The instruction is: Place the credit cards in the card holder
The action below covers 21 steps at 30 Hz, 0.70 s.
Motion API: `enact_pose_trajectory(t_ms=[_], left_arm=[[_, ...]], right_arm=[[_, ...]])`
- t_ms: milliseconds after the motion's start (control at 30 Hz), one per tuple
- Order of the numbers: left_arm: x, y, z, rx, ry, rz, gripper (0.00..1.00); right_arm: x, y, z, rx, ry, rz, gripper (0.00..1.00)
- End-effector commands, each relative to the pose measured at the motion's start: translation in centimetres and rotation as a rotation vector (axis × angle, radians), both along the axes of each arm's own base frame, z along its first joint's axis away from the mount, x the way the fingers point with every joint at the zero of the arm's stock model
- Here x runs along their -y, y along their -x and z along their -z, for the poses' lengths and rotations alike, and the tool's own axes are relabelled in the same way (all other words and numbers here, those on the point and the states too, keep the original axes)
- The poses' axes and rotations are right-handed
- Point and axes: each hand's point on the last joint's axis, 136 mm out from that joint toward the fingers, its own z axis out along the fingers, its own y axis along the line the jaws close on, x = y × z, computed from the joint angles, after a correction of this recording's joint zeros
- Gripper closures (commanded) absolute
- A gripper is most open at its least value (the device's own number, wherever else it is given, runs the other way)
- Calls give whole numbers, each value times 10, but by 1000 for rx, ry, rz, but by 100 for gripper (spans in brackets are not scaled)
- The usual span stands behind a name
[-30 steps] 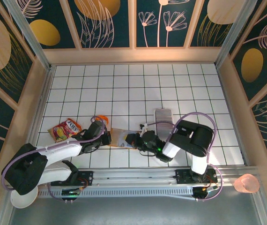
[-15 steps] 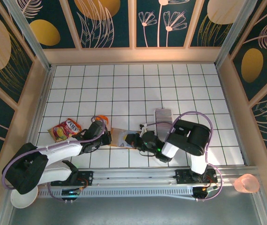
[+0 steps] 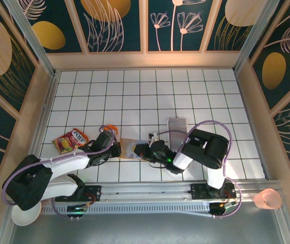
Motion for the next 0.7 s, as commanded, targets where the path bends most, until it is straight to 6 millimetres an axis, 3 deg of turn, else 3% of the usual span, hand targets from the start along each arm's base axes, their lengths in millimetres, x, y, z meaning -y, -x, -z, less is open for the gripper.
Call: enact_pose_trajectory(t_ms=[0, 367, 667], left_arm=[[-18, 31, 31, -131, -97, 31, 96], [-18, 31, 32, -131, -103, 34, 96], [-14, 30, 29, -128, -86, 41, 95]], right_arm=[[2, -9, -3, 65, 65, 0, 100], [13, -14, -2, 80, 188, -96, 100], [10, -16, -3, 94, 218, -153, 100]])
